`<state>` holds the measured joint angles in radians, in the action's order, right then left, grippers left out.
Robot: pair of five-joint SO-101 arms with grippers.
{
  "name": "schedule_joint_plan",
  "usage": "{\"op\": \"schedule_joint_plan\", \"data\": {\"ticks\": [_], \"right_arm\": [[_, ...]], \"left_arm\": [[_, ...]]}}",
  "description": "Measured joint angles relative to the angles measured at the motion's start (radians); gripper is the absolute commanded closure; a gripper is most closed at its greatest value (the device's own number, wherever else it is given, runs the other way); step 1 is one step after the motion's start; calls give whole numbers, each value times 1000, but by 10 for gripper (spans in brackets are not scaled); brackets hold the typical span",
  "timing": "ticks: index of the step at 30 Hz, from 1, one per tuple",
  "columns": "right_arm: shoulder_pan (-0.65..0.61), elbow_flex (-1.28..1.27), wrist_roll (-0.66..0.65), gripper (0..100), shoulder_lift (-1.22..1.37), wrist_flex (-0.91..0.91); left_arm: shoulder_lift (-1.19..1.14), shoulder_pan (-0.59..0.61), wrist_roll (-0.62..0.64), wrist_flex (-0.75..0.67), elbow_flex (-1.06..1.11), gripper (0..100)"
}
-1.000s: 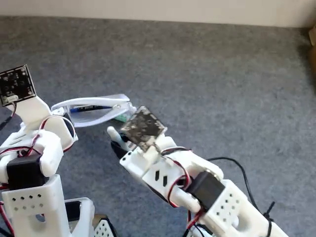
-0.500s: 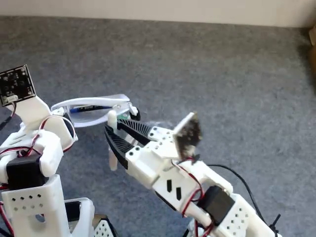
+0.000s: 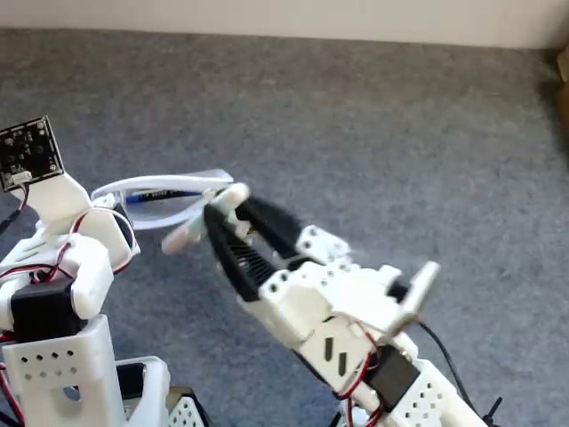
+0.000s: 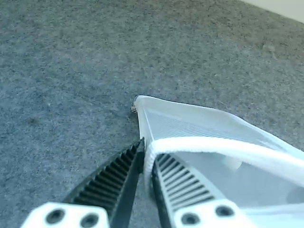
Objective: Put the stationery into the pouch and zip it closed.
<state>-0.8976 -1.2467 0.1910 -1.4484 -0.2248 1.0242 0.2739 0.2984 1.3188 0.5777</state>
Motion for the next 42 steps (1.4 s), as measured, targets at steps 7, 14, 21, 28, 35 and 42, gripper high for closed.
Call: {"op": "schedule_joint_plan", "data": {"ticks": [7,14,21,28,35,42], "right_arm": [[35,0,0,991,6,-71],[77,5,0,991,256,-272],[91,9,0,991,526,-422],[87,9,0,989,649,-468],[-11,9,0,985,671,-468],[-29,8,0,850,671,-428]], "left_arm": [[0,0,0,0,0,992],[0,0,0,0,0,992],[0,0,0,0,0,992],[0,0,-28,0,2,992],[0,0,-29,0,2,992],[0,0,-34,0,2,992]]}}
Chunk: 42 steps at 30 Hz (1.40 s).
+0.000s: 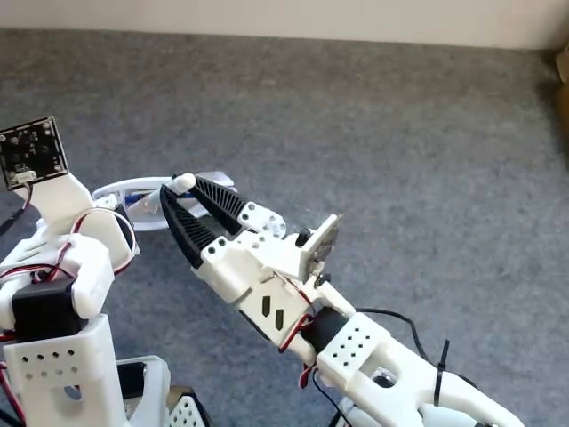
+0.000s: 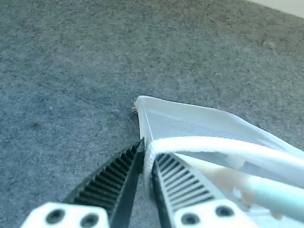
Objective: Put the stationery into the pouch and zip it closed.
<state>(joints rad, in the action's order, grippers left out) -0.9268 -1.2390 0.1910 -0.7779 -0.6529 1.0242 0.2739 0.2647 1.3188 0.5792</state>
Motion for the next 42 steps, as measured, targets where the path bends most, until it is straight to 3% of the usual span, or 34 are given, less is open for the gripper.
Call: {"op": "schedule_joint_plan", "data": {"ticks": [4,17,20,27,34,42], "right_arm": [[-6,0,0,834,0,103],[-8,0,0,835,-48,132],[-8,0,0,835,-140,247],[-8,0,0,835,-318,565],[-26,0,0,835,-333,694],[-49,0,-2,836,-333,813]], "left_arm": [[0,0,0,0,0,992],[0,0,0,0,0,992],[0,6,0,0,0,992],[0,109,0,0,0,992],[0,176,9,0,0,992],[0,334,38,0,0,993]]}}
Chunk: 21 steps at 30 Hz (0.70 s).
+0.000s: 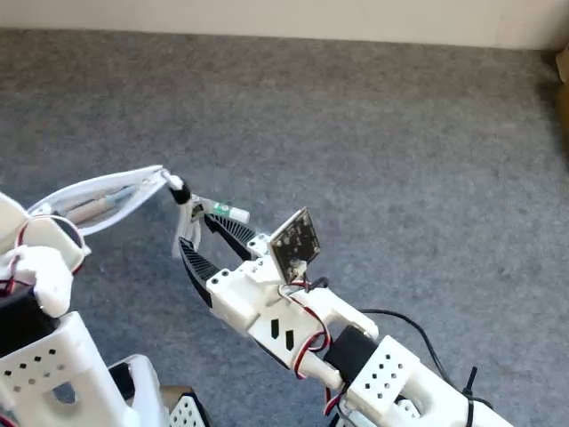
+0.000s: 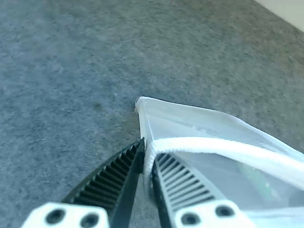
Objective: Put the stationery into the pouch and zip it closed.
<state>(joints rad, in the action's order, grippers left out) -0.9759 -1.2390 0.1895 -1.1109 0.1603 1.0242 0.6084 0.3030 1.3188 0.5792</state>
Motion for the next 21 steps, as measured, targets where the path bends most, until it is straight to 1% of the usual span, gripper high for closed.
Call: {"op": "schedule_joint_plan", "data": {"ticks": [7,10,13,17,21], "right_arm": [[0,0,-80,836,0,44],[20,0,-104,836,0,94],[58,41,-114,836,14,186],[100,164,-117,833,137,287],[135,255,-147,833,334,299]], "left_arm": [[0,66,5,0,0,994],[0,66,5,0,0,994],[0,81,6,0,0,994],[0,95,6,0,0,994],[0,94,6,-2,9,993]]}}
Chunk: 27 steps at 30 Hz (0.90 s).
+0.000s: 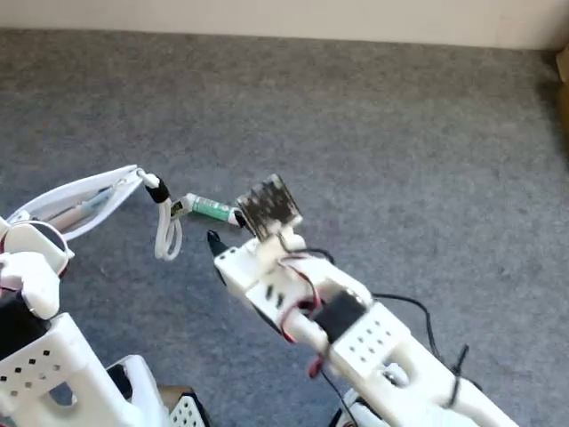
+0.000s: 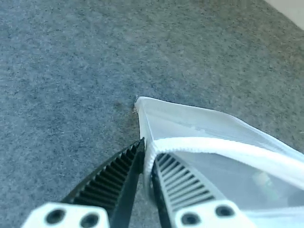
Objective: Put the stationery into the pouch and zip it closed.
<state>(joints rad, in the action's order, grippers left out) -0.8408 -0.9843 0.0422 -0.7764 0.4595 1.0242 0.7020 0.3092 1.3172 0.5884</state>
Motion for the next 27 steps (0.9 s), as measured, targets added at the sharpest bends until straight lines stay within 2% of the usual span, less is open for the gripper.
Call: {"op": "schedule_joint_plan", "data": {"ticks": [4,11,16,27], "right_arm": [[9,87,-57,833,221,5],[18,247,-72,833,505,5],[57,344,-149,832,652,5],[75,517,-204,832,905,25]], "left_arm": [[3,5,0,-15,15,993],[3,5,0,-20,15,993],[3,5,0,-20,15,993],[3,5,0,-20,17,993]]}}
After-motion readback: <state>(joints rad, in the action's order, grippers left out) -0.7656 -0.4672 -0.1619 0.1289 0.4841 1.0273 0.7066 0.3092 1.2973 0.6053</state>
